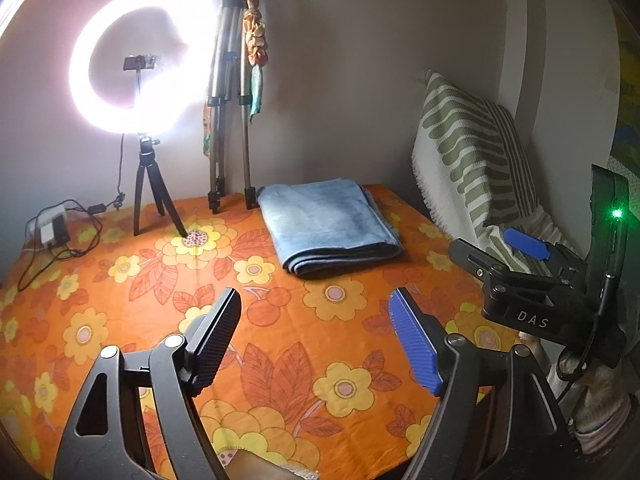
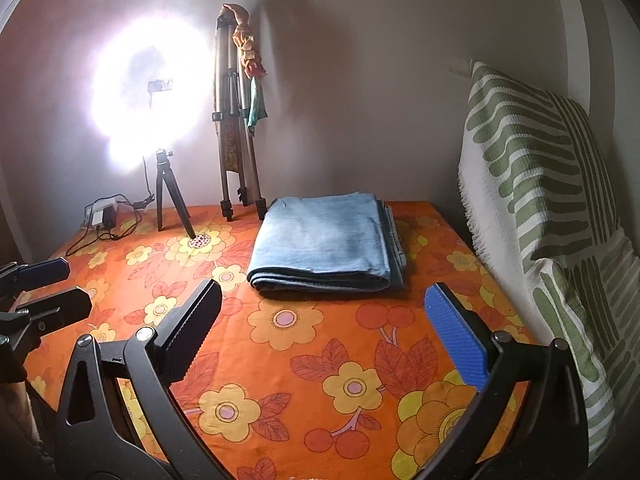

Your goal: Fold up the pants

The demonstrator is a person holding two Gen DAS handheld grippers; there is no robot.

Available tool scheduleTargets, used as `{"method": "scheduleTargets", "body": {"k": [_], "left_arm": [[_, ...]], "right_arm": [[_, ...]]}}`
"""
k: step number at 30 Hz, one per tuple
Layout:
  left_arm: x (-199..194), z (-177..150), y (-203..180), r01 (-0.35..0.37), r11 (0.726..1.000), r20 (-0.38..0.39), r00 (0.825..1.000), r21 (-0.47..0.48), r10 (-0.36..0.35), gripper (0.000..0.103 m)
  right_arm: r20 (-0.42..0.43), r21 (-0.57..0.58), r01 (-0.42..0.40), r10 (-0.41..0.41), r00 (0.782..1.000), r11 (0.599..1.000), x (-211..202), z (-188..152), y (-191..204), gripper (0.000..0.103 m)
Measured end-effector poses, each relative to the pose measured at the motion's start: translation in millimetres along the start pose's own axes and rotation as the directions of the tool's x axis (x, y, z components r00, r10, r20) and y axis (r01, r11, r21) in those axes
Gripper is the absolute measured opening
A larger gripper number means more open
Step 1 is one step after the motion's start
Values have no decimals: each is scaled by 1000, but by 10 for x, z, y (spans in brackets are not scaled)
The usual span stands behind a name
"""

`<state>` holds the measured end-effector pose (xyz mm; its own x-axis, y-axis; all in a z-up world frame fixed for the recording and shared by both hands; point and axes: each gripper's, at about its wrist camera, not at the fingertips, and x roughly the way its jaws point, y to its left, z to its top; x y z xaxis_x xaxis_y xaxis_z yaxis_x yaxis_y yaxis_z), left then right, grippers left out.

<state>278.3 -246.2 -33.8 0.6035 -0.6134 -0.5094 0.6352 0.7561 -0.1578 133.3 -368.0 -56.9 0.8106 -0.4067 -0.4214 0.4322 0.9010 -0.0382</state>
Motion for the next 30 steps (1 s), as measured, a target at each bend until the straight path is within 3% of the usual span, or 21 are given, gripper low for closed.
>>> {"method": "scheduleTargets", "body": {"k": [30], "left_arm": [[-62, -1, -61, -10, 1000, 11, 1000, 18, 10, 77]], "right_arm": [[-13, 20, -1, 1, 1000, 1000, -6, -51, -48, 103]]}}
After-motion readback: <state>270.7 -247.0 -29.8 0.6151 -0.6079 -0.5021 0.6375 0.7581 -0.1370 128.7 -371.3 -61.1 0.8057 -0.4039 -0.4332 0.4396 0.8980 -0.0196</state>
